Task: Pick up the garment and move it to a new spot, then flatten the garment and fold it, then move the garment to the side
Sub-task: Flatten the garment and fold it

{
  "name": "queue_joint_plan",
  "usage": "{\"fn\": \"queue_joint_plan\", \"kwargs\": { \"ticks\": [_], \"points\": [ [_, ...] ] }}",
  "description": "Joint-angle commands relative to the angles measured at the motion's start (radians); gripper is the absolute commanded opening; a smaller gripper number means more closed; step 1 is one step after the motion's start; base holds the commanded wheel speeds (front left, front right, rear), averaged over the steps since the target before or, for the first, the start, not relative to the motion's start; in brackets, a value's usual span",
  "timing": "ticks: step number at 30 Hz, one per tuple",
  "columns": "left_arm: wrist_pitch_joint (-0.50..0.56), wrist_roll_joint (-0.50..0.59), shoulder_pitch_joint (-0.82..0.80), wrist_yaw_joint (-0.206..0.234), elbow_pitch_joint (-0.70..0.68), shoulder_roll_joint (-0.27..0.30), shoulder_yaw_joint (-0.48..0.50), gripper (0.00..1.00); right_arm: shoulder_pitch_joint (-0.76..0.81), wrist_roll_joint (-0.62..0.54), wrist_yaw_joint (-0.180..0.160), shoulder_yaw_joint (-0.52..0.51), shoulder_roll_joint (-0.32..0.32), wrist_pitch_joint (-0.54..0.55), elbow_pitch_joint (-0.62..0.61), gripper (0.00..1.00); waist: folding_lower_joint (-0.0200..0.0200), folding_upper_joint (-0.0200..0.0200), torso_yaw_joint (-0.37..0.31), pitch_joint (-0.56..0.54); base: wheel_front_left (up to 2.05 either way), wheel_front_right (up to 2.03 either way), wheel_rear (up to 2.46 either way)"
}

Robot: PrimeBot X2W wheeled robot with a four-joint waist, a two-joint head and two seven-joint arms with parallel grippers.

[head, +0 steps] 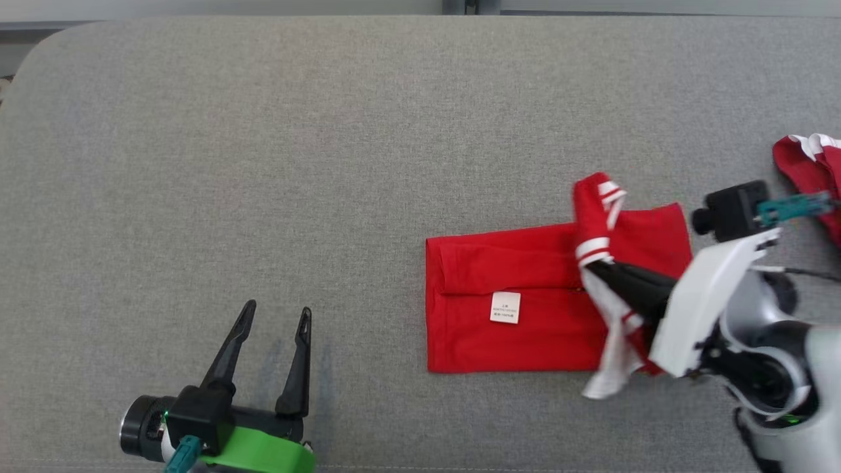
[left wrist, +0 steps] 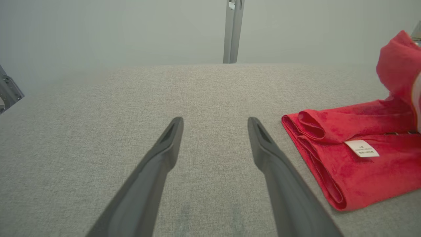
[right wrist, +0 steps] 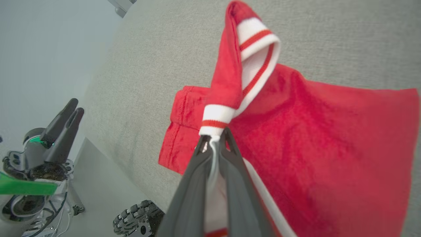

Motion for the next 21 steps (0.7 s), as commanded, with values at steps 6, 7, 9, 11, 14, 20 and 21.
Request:
{"fn": "queue_joint_plan", "kwargs": {
  "ticks": [6, 7, 9, 11, 14, 20, 21],
  "points": [
    [-0.002, 0.024, -0.066, -0.008, 0.021, -0.003, -0.038, 1.00, -0.078, -0.173, 0.000, 0.181, 0.230, -0.117, 0.126, 0.00, 0.0000, -0.0001, -0.005, 0.076, 0.00, 0.00, 0.00],
    [-0.002, 0.030, -0.074, -0.008, 0.026, -0.003, -0.043, 1.00, -0.089, -0.187, 0.000, 0.198, 0.247, -0.138, 0.161, 0.00, 0.0000, -0.0001, -0.002, 0.081, 0.00, 0.00, 0.00],
    [-0.002, 0.032, -0.090, -0.008, 0.032, -0.002, -0.046, 1.00, -0.111, -0.211, 0.000, 0.233, 0.267, -0.175, 0.219, 0.00, 0.0000, -0.0001, 0.005, 0.085, 0.00, 0.00, 0.00],
    [-0.002, 0.034, -0.098, -0.009, 0.039, -0.001, -0.046, 1.00, -0.129, -0.228, 0.000, 0.259, 0.280, -0.209, 0.268, 0.00, 0.0000, -0.0001, 0.011, 0.087, 0.00, 0.00, 0.00],
    [-0.002, 0.035, -0.103, -0.010, 0.046, -0.001, -0.043, 1.00, -0.153, -0.235, 0.000, 0.284, 0.289, -0.251, 0.330, 0.00, 0.0000, -0.0001, 0.015, 0.085, 0.00, 0.00, 0.00],
    [-0.002, 0.036, -0.079, -0.010, 0.056, -0.003, -0.041, 1.00, -0.194, -0.221, 0.000, 0.311, 0.295, -0.306, 0.400, 0.00, 0.0000, -0.0001, 0.006, 0.072, 0.00, 0.00, 0.00],
    [-0.002, 0.036, -0.076, -0.010, 0.058, -0.003, -0.042, 1.00, -0.200, -0.223, 0.000, 0.309, 0.296, -0.320, 0.413, 0.00, 0.0000, -0.0001, 0.003, 0.068, 0.00, 0.00, 0.00]
  ]
}}
